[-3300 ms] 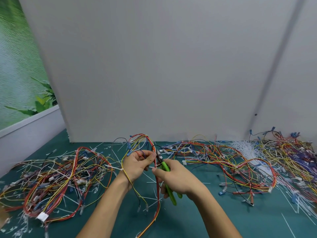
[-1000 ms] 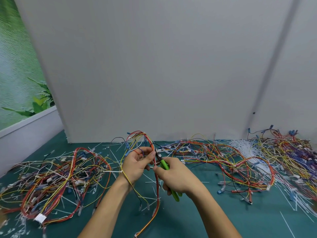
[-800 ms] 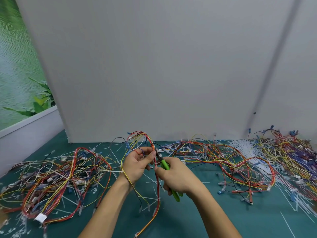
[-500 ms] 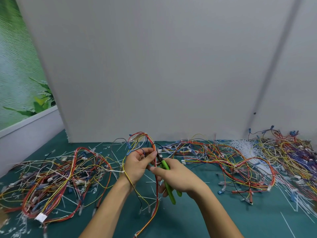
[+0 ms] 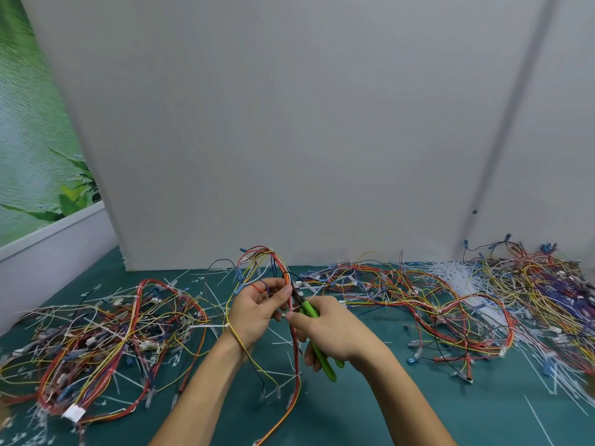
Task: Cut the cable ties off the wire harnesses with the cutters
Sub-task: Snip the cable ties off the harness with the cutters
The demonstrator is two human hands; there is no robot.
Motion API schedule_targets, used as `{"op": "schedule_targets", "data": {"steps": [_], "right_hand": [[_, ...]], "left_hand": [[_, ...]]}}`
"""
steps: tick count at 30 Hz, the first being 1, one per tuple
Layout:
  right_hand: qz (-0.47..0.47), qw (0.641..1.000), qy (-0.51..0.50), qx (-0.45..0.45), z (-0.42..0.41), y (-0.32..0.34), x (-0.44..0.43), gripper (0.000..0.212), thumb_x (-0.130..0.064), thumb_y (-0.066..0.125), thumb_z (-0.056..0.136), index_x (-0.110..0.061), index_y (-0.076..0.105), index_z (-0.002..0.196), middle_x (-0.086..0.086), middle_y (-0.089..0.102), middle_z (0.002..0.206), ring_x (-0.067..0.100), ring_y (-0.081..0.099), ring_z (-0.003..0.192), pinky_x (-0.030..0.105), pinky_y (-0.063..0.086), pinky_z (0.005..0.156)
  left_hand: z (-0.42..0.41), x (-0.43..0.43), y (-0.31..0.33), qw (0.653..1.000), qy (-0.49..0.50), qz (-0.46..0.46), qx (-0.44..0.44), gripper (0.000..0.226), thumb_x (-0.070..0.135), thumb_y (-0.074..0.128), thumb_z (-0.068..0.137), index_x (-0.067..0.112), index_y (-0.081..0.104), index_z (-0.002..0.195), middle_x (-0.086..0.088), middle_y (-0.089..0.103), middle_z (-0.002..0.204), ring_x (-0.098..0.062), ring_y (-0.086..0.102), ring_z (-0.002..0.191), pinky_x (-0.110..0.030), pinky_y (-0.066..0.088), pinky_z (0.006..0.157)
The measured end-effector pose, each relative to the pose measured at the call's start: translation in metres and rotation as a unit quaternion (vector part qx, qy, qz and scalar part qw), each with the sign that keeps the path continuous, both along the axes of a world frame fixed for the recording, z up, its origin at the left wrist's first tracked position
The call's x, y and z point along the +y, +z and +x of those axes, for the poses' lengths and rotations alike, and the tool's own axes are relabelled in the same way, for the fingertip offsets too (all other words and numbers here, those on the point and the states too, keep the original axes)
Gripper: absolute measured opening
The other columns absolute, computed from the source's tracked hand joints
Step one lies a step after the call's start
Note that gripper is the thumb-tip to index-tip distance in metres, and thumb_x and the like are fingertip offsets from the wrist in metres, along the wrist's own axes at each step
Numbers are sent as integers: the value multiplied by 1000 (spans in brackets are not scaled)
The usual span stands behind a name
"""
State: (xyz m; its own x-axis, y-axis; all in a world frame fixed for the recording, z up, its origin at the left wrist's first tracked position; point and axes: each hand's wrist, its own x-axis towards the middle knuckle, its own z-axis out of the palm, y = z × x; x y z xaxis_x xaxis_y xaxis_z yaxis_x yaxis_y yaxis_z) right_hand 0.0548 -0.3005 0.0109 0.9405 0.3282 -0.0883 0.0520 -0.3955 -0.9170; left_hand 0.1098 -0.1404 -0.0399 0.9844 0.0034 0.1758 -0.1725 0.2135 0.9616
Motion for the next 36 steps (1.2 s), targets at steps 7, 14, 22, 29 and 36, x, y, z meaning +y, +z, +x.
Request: {"op": "schedule_targets", "data": {"steps": [7,14,22,29,36], "right_hand": [[9,1000,3,11,-1,-1,3,35,-32,59,102,2,54,107,14,61,84,26,70,61,42,62,58],[27,1000,9,13,0,-4,4,21,-30,59,102,-10,54,98,11,61,84,23,69,56,33,58,51],[-14,1000,-5,-10,4,-8,2,26,-35,59,100,-10,56,93,19,67,78,32,66,60,36,59,51],[-37,999,-5,-35,5,-7,1,17,-31,57,102,-20,55,88,11,61,77,21,63,52,37,58,50],[34,999,4,25,1,-3,3,36,-38,59,102,-3,55,102,8,61,80,26,68,59,42,60,57]], "left_hand": [[2,0,1,1000,13,3,2,18,12,76,81,4,71,97,-15,67,77,-27,57,72,-37,49,67],[3,1,1,1000,21,19,1,10,7,73,88,5,72,97,-22,63,82,-30,53,76,-37,48,69],[1,1,3,1000,19,10,1,9,6,73,88,5,71,97,-12,65,75,-20,56,66,-32,47,64],[2,2,1,1000,17,20,-2,14,9,75,86,4,72,99,-6,66,70,-15,58,64,-27,48,57],[2,2,0,1000,11,19,8,32,27,79,71,8,74,97,-9,69,76,-24,56,71,-36,49,70]]}}
